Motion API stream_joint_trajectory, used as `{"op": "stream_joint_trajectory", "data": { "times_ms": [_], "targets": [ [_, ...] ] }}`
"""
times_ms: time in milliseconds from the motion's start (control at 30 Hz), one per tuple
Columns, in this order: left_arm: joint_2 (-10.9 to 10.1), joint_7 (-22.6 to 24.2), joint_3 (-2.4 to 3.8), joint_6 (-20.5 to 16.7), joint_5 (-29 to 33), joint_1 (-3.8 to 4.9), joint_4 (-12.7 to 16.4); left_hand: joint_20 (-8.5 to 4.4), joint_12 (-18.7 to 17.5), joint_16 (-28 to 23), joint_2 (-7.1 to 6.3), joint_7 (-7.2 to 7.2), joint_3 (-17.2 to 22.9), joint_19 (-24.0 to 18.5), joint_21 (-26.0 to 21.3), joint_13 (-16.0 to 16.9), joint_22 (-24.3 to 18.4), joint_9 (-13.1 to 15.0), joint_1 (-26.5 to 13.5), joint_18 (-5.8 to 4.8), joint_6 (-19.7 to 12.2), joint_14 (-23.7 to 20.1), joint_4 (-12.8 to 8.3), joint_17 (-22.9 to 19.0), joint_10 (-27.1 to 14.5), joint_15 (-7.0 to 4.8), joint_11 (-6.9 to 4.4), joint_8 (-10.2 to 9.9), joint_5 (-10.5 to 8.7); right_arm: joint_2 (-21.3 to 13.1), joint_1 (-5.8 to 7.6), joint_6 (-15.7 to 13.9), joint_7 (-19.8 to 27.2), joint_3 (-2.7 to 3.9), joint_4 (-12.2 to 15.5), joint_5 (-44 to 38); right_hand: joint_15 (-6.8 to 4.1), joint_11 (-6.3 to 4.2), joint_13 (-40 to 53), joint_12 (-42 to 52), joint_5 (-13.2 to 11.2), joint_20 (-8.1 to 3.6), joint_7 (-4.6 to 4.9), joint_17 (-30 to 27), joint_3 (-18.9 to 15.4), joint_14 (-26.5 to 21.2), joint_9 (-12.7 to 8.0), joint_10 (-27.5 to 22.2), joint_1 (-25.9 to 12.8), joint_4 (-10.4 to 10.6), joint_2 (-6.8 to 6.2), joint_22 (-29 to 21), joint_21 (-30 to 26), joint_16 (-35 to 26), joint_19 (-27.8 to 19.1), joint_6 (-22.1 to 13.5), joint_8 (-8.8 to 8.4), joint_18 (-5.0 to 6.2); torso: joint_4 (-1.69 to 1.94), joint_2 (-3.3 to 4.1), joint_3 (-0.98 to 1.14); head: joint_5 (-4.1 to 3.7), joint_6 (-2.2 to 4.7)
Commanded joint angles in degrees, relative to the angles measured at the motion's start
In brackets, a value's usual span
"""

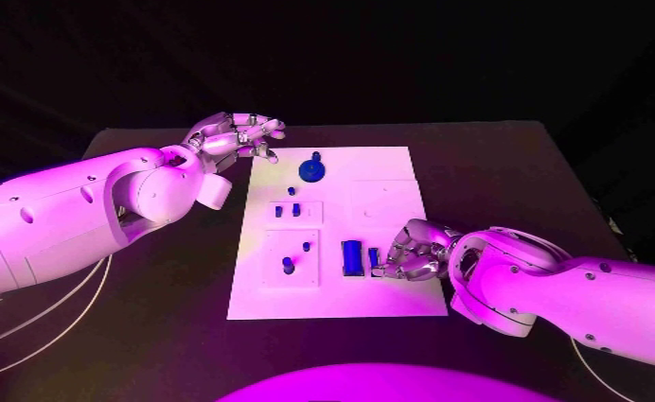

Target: Assemble the parts on the task board

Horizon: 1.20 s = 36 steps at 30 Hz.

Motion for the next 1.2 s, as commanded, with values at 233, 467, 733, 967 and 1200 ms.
{"op": "stream_joint_trajectory", "data": {
  "times_ms": [233, 467, 733, 967, 1200],
  "targets": [
    [0.1, 0.2, 0.04, 1.0, -0.1, 0.04, 0.1, 0.0, 0.2, 0.1, 0.16, 0.42, -0.2, 0.4, -0.4, -0.1, -0.1, -0.1, 0.6, 0.79, -0.3, -0.3, 0.2, 0.0, -0.3, 0.26, 0.08, 0.3, 0.08, 1.5, -0.32, 0.2, 0.6, -0.02, -2.2, -1.1, -0.33, -0.49, 9.3, 0.4, -0.3, -0.19, -0.06, 15.1, -0.1, 6.0, -0.1, 2.5, 0.5, 0.1, 0.27, 12.9, 0.2, 0.3, 3.6, 0.3, -0.37, -0.96, -0.03, -0.01, -0.03, 0.15, 0.0],
    [0.1, 0.2, 0.04, 1.0, -0.1, 0.04, 0.1, 0.0, 0.2, 0.1, 0.22, 0.43, -0.3, 0.4, -0.4, -0.1, -0.1, -0.1, 0.6, 0.79, -0.3, -0.3, 0.3, 0.0, -0.3, 0.27, 0.08, 0.3, 0.07, 1.6, -0.37, -0.2, 1.0, -0.01, -2.4, -1.3, -0.35, -0.51, 9.2, 0.3, -0.3, -0.2, -0.08, 15.1, -0.1, 6.0, -0.1, 2.5, 0.9, 0.0, 0.34, 12.9, 0.1, 0.3, 3.5, 0.3, -0.39, -0.94, -0.05, -0.07, -0.06, 0.07, 0.1],
    [0.1, 1.0, -0.13, 0.8, 0.1, 0.01, 0.1, 0.01, 0.2, 0.1, 0.22, 0.43, -0.3, 0.4, -0.4, -0.1, -0.1, -0.1, 0.6, 0.78, -0.3, -0.3, 0.3, 0.0, -0.3, 0.27, 0.09, 0.3, 0.06, -0.3, 0.4, -5.3, 8.0, 0.31, -1.4, 1.5, -0.08, -0.1, 8.7, -0.9, 0.3, -0.06, 0.46, 15.0, -1.1, 6.0, -0.4, 2.0, 1.3, 0.4, -0.27, 12.3, -2.2, 0.3, 2.9, -1.0, -1.18, -0.54, -0.1, -0.29, -0.14, 0.1, 0.58],
    [0.7, 4.1, -0.73, -1.1, 1.0, -0.34, -0.5, 0.03, 0.2, 0.1, -0.22, 0.4, -0.9, 0.4, -0.5, -0.1, -0.2, -0.2, 0.5, 0.76, -0.4, -0.4, 0.6, 0.0, -0.3, 0.29, 0.08, 0.2, -0.01, -0.6, 3.58, -12.0, 26.4, 0.71, -5.8, 14.9, 0.9, 1.08, 7.4, -4.2, 1.7, 0.77, 1.78, 12.3, -2.3, 5.3, -0.9, 0.3, 4.8, 0.2, -0.31, 10.4, -10.4, -1.1, 0.4, -3.9, -2.71, 0.82, -0.2, -1.5, -0.72, -0.33, 1.96],
    [2.6, 9.3, -0.88, -5.8, 3.2, -1.36, -3.1, 2.08, -1.5, -8.2, 0.42, 0.91, -3.3, -6.5, -8.9, -1.7, -4.5, -0.7, 3.3, 0.4, -1.2, -11.0, 1.4, -4.1, -0.3, 2.23, 1.08, 0.2, 0.27, 4.2, 5.95, -11.2, 44.6, 1.4, -19.9, 38.2, 3.39, 3.81, -6.1, -32.4, 2.3, 3.11, 4.73, -4.2, -1.5, -1.2, -1.6, -15.1, 11.5, -1.4, 0.53, 0.9, -45.0, -12.6, -12.5, -9.8, -5.51, 5.81, 0.03, -2.85, -1.24, -1.08, 4.96]
  ]
}}
